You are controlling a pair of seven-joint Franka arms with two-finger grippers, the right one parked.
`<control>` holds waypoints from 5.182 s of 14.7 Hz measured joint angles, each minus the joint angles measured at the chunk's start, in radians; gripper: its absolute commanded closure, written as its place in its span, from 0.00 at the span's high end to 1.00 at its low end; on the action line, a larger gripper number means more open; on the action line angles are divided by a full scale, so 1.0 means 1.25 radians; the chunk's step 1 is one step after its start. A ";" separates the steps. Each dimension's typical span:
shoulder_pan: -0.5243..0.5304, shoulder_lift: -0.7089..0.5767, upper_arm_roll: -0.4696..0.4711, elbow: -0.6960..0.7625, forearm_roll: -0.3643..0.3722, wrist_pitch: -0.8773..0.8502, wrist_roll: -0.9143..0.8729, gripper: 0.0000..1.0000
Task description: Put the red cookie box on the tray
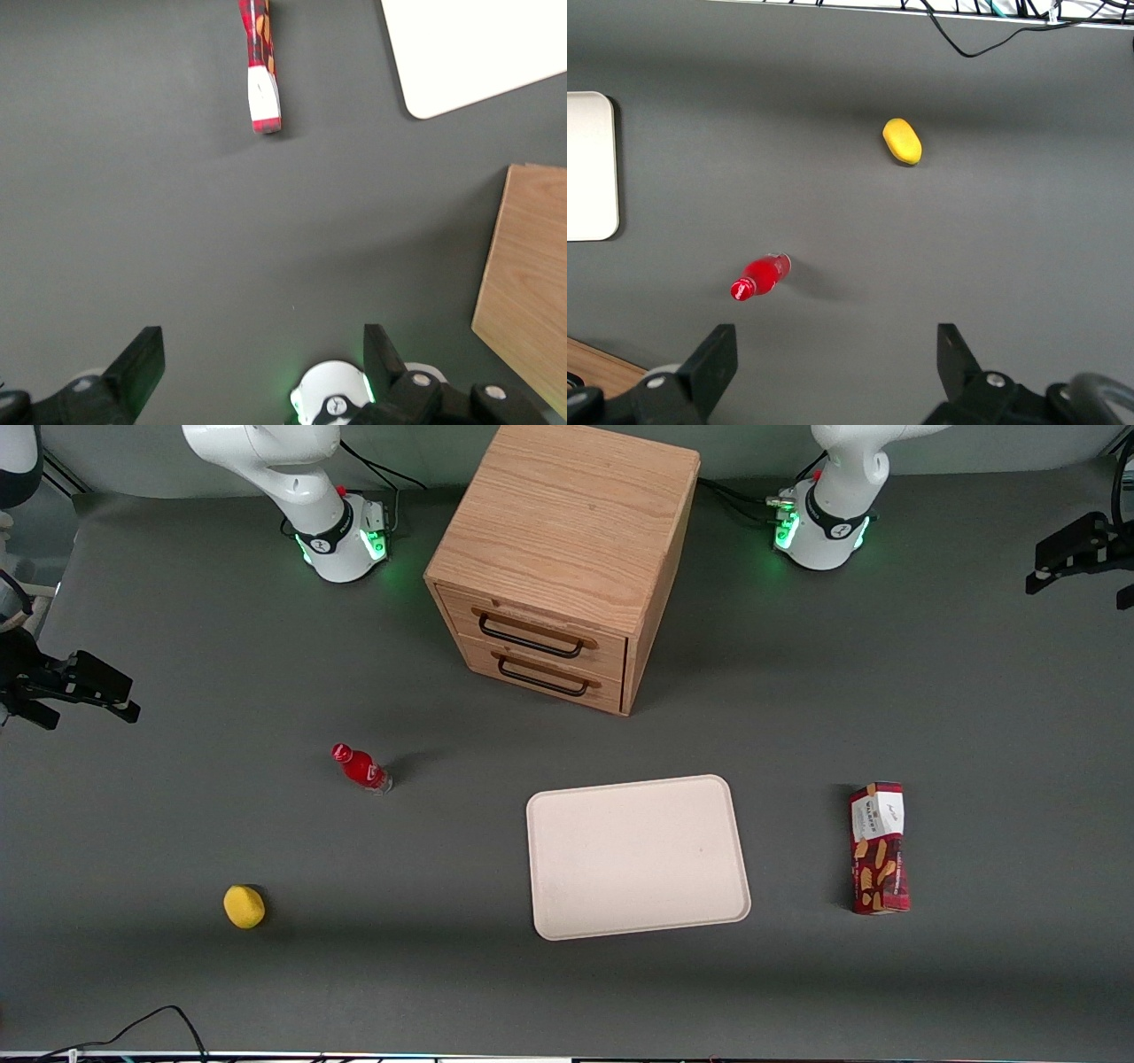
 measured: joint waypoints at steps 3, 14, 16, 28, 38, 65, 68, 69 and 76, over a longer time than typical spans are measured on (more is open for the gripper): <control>-0.005 0.061 -0.008 -0.007 0.000 0.090 0.000 1.00; -0.069 0.452 -0.013 -0.007 0.088 0.539 -0.061 1.00; -0.073 0.509 -0.012 -0.007 0.113 0.596 -0.066 1.00; -0.069 0.632 -0.001 -0.007 0.130 0.698 -0.092 0.00; -0.110 0.527 -0.018 0.068 0.129 0.478 -0.250 0.00; -0.388 0.708 -0.016 0.152 0.154 0.640 -0.698 1.00; -0.388 0.707 -0.015 0.164 0.156 0.637 -0.694 1.00; -0.387 0.702 -0.014 0.169 0.157 0.629 -0.693 1.00; -0.284 0.439 -0.004 0.196 0.144 0.263 -0.466 1.00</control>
